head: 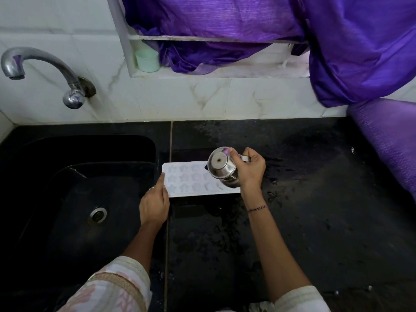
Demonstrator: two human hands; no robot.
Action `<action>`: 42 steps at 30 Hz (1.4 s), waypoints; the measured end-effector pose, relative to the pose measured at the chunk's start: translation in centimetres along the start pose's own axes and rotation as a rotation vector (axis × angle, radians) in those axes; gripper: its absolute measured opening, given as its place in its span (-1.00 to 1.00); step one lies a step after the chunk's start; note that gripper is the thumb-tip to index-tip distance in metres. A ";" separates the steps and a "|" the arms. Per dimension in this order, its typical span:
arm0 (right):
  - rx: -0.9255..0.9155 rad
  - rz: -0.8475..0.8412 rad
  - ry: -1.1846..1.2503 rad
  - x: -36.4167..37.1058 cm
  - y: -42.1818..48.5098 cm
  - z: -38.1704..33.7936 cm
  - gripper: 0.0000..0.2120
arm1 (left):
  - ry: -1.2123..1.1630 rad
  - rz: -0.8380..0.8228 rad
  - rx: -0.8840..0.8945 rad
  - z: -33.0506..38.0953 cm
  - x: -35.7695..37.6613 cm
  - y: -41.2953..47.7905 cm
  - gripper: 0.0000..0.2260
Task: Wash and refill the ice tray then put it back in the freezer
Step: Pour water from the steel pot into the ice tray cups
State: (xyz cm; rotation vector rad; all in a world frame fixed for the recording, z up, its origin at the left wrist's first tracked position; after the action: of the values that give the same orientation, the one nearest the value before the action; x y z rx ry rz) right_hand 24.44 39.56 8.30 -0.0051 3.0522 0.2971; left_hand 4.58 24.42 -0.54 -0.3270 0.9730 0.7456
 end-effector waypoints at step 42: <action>-0.406 -0.085 -0.400 -0.8 -0.7 -1.2 -0.49 | 0.019 0.012 0.024 0.1 0.2 -0.1 -0.59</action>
State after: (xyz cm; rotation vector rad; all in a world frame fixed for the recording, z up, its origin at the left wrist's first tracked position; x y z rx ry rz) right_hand 25.15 38.60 9.40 -0.0868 2.5413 0.7978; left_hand 4.74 24.51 -0.69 -0.3077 1.0015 0.7422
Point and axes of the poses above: each hand's wrist, its own y-axis towards the middle knuckle, its own x-axis out of the palm, z = x × y, the point moved 4 cm from there along y, towards the middle knuckle, and after that the axes turned 2 degrees about -x, right-handed, at the moved point
